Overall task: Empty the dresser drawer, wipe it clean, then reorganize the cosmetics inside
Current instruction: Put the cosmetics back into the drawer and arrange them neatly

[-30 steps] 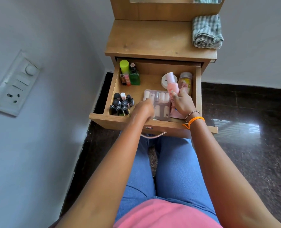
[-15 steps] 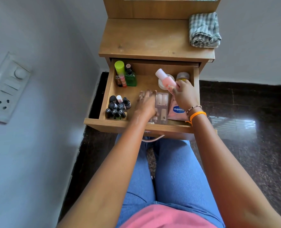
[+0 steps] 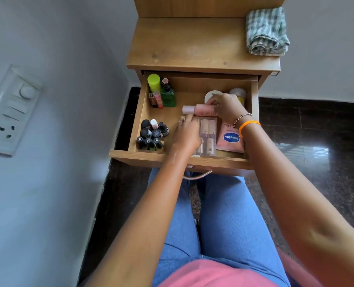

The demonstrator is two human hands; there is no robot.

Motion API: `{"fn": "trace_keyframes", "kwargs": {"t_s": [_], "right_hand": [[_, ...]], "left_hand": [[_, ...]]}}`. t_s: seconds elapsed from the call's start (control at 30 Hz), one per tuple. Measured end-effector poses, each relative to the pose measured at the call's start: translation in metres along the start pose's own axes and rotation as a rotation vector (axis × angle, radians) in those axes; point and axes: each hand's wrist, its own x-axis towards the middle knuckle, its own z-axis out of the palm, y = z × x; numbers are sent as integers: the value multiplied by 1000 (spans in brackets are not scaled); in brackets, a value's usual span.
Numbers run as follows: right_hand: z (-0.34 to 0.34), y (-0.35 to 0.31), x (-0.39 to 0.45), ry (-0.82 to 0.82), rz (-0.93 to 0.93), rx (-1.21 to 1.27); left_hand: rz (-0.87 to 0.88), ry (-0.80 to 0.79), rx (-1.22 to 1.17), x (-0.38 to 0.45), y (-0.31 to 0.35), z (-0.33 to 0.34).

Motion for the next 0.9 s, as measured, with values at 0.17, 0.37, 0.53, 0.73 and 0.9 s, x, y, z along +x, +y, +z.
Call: {"fn": "trace_keyframes", "kwargs": {"t_s": [0.17, 0.37, 0.53, 0.73, 0.9], "right_hand": [[3, 7, 3, 15, -46, -60], [3, 8, 7, 14, -36, -51], [-1, 11, 14, -40, -82, -125], [-3, 11, 13, -74, -201, -392], [-20, 3, 23, -188, -290, -617]], "left_hand": [[27, 164, -26, 4, 1, -1], [47, 13, -5, 12, 1, -2], [40, -6, 49, 15, 5, -3], [43, 13, 53, 22, 5, -4], [74, 163, 19, 33, 5, -6]]}}
